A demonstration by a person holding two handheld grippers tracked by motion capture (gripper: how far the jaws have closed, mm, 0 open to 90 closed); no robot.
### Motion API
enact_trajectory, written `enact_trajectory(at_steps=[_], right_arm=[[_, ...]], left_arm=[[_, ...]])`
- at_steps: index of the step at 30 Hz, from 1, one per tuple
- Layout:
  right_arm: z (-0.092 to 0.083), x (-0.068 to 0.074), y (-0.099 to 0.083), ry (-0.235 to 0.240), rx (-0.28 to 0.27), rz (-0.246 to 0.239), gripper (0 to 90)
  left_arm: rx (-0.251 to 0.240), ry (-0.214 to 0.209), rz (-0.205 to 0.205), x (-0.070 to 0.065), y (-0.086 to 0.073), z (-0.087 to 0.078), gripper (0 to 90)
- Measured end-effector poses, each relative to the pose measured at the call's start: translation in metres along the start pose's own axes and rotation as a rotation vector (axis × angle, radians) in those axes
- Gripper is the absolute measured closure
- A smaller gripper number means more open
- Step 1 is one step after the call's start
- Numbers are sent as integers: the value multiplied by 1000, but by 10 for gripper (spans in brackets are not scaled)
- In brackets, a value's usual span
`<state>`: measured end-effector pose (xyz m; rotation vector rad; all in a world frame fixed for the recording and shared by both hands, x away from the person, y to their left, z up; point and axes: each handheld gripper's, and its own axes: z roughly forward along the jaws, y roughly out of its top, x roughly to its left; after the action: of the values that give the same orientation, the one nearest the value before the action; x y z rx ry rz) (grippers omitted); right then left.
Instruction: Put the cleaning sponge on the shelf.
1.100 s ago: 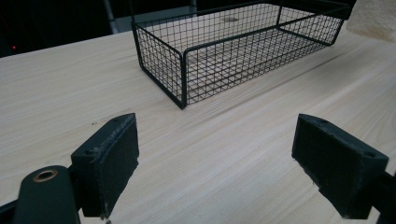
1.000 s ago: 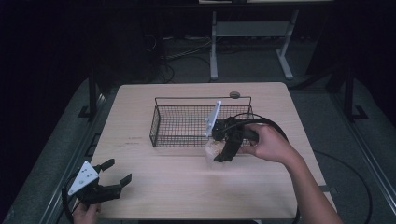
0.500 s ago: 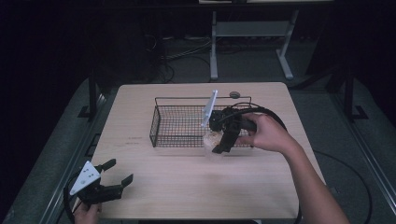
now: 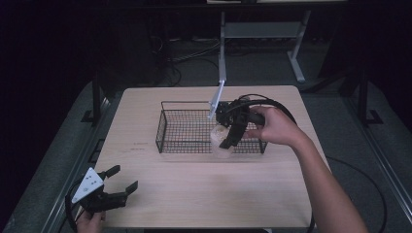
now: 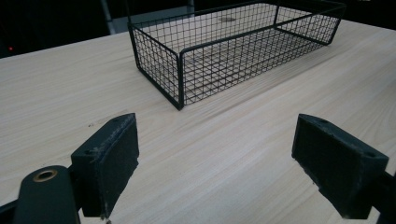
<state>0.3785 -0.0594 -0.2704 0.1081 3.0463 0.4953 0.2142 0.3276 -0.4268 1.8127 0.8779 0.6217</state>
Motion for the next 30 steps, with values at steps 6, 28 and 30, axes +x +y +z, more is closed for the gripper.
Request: enact_trajectory(at_steps=[6,28,30], right_arm=[[-2,-10,0,9,-6,20,277],[-7,-45,13,-8,3,49,277],[-2,-52,12,-10,12,66,277]], left_arm=[[-1,0,1,0,0,0,141],[-1,-1,1,1,0,0,141],[-1,-2,1,1,0,0,141]])
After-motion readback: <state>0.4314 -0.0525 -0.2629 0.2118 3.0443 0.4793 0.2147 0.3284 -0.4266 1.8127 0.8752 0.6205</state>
